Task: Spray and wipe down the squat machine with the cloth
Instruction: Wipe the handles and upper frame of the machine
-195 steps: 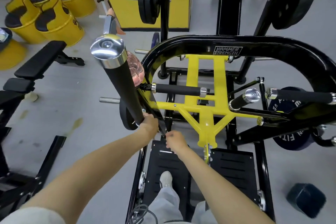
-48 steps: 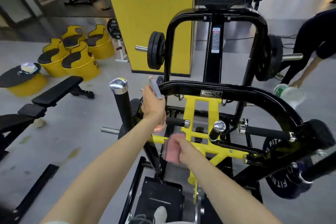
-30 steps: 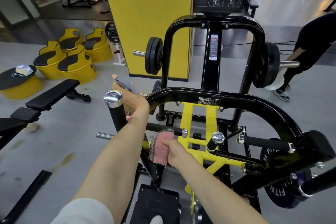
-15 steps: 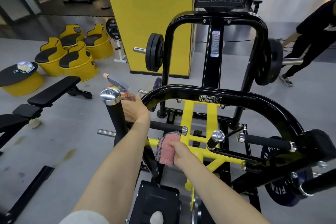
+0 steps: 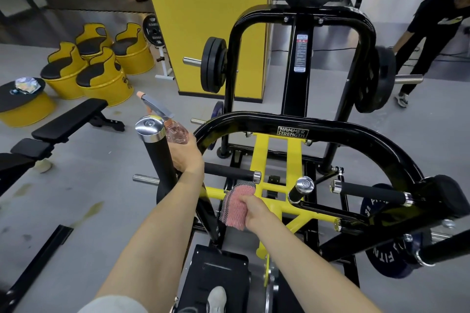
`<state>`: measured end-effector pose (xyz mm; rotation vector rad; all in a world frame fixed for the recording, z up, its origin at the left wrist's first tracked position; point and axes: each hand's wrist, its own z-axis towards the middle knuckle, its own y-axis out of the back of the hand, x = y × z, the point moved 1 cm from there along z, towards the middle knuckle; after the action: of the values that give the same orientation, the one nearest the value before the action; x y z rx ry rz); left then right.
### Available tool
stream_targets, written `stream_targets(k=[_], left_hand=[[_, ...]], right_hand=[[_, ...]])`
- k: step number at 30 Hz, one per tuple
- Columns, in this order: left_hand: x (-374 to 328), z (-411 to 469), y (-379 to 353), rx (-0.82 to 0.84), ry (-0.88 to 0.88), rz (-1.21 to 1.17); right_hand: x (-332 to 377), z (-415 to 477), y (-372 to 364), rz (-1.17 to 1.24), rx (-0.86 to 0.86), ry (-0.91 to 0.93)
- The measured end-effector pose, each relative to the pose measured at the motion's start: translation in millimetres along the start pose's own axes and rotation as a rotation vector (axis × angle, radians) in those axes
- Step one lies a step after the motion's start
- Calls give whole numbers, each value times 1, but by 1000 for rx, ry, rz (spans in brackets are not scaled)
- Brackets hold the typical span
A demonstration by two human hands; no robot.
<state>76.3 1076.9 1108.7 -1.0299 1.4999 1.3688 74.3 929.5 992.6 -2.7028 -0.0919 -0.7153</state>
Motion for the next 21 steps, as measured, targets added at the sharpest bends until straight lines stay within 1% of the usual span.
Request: stream_targets(k=[8,11,13,21], left_hand=[[1,-4,5,24,32,-15],[0,-10,8,23,55,48],[1,-16,11,49,76,74],[10,-8,9,87,109,20]], right_hand=[[-1,4,1,-10,20,-1],[-2,7,2,-18,14,9],[-3,8,3,-2,12,2],[-7,11,8,1,4,-19]])
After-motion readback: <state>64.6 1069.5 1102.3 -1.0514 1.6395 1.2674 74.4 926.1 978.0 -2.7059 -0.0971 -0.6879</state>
